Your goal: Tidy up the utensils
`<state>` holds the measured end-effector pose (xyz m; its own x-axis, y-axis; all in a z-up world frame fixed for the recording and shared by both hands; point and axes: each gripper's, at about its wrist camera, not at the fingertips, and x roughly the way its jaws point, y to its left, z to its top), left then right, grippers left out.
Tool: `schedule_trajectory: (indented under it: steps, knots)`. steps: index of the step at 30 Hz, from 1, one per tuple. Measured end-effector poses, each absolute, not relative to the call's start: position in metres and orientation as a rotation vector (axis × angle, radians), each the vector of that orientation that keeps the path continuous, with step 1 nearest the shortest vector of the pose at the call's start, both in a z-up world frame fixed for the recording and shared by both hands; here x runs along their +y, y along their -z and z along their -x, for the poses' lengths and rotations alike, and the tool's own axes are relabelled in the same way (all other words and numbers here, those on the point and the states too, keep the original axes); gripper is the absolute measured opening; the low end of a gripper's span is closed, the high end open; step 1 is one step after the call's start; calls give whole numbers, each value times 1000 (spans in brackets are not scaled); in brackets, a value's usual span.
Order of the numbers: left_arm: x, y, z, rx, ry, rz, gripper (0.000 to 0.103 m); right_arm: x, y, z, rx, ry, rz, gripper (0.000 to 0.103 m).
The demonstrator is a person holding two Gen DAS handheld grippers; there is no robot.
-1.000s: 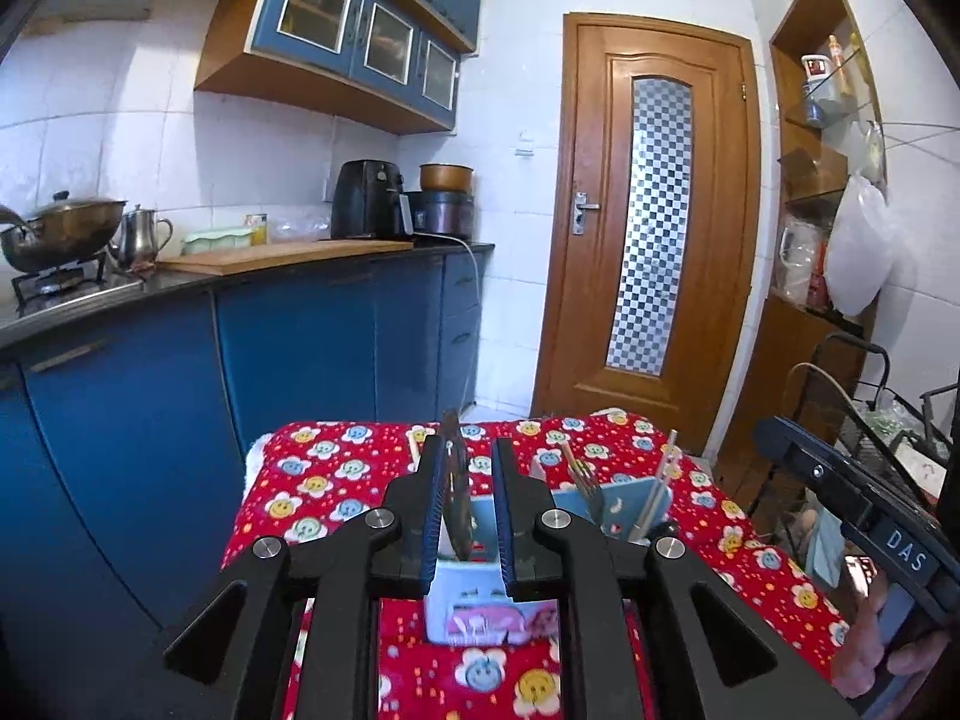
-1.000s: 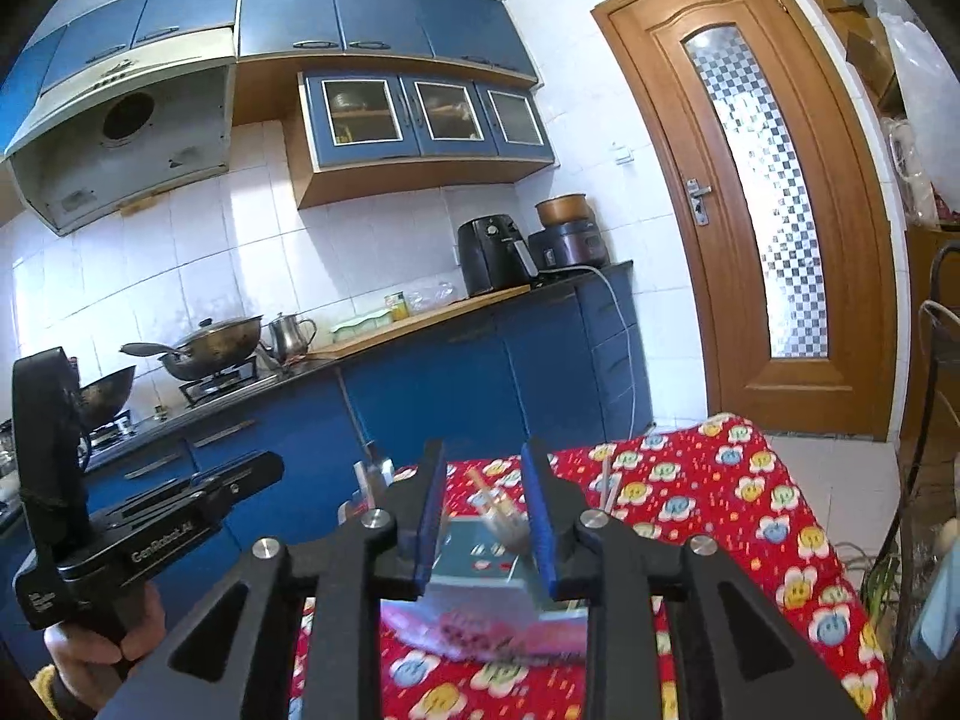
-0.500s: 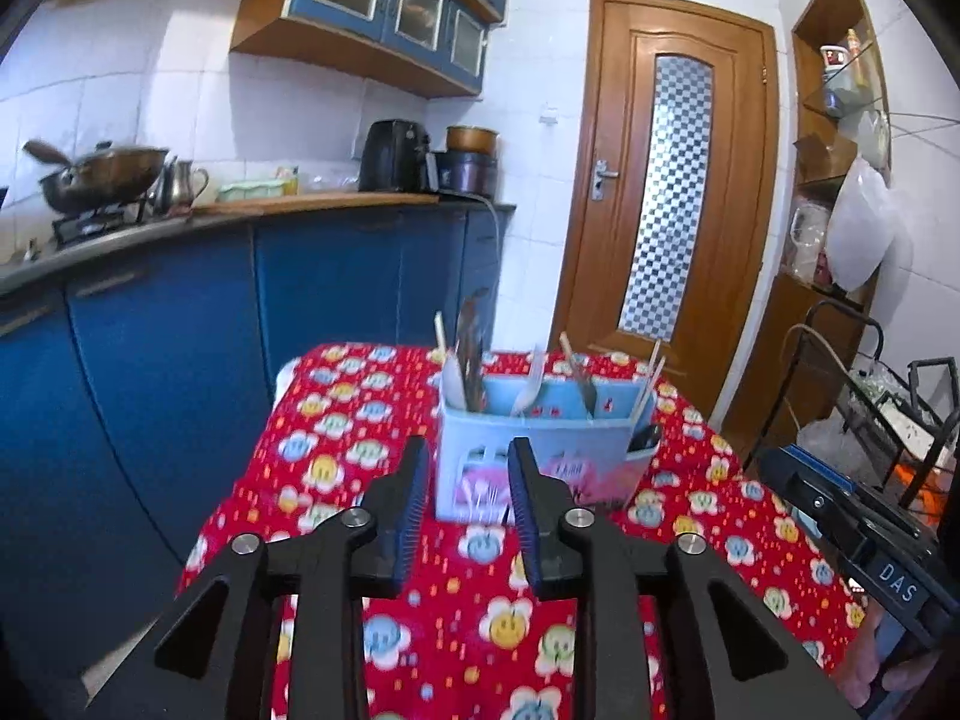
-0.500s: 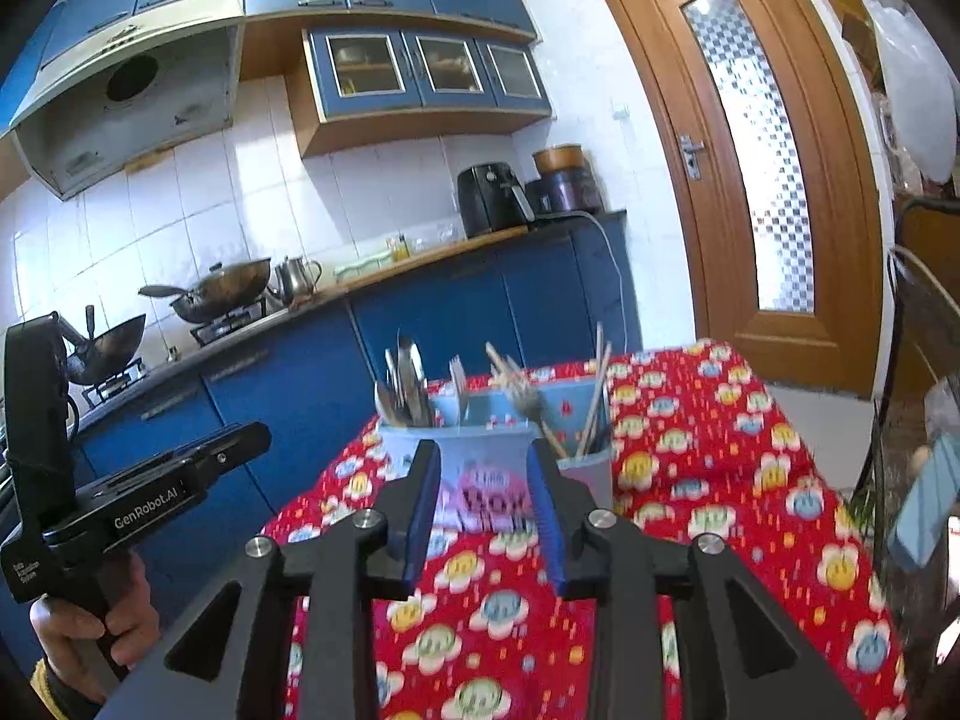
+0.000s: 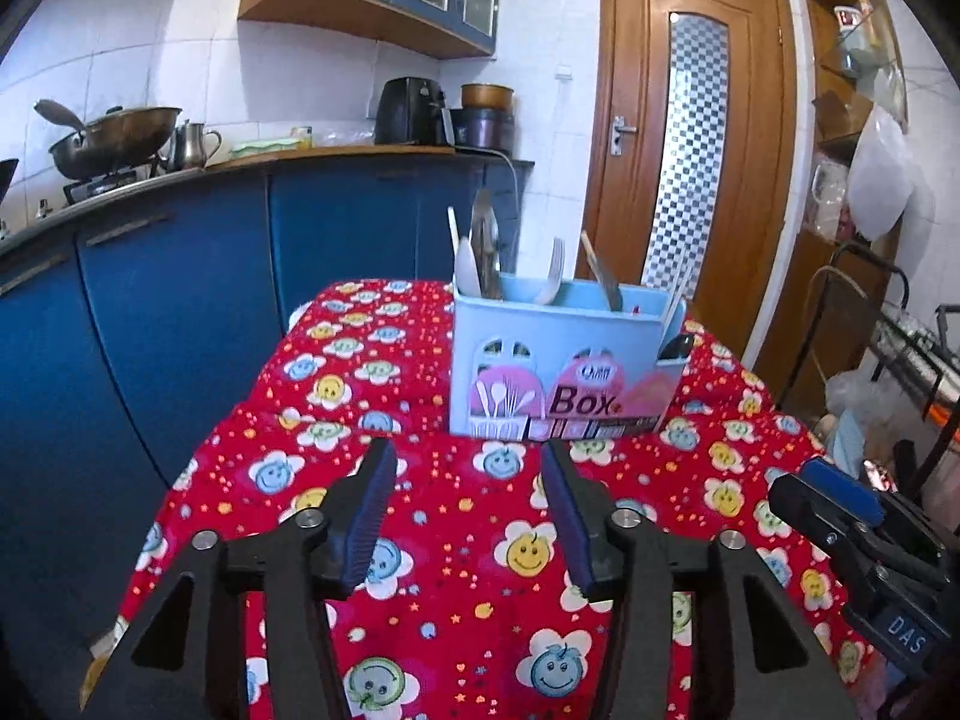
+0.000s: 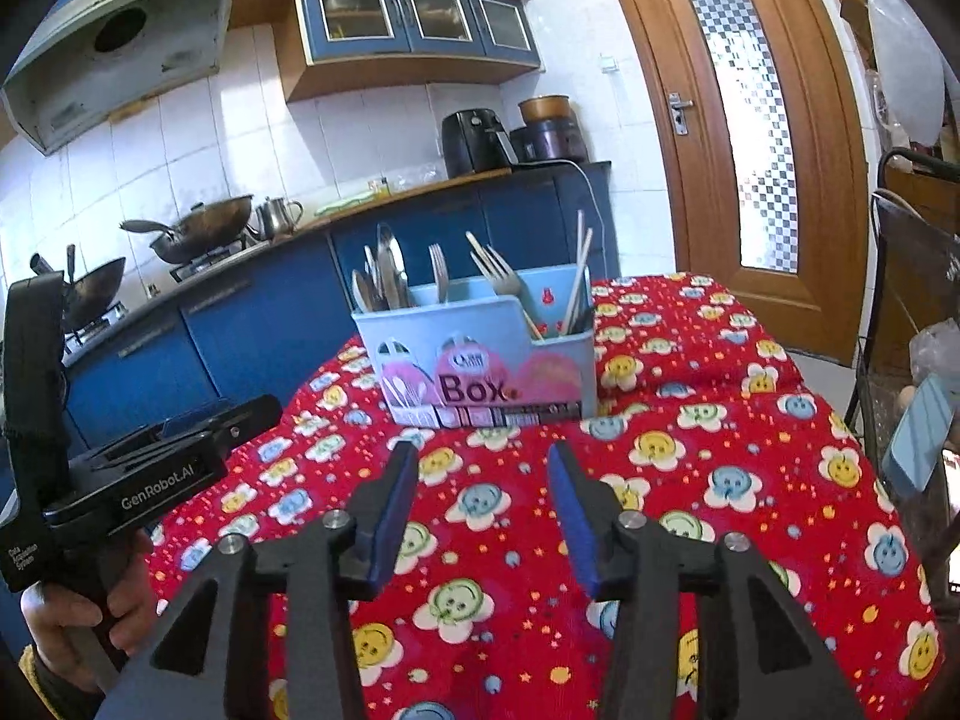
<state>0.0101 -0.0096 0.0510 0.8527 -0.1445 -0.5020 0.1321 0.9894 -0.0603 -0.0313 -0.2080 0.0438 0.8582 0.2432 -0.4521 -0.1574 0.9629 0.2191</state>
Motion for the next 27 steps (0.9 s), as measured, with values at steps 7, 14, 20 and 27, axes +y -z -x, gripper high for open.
schedule_trajectory:
  steps: [7,14,20,27]
  knots:
    - [-19,-35,-16,542,117,-5,62,-210,-31,27,499,-154,-159,73]
    - [-25,-29,-14,513,108,-12,65,-215,-28,29,458,-96,-140,93]
    - [-27,-26,-13,492,96,-15,68,-217,-25,30,435,-86,-141,99]
    - [-27,-22,-13,489,77,-8,69,-219,-17,27,451,-85,-155,100]
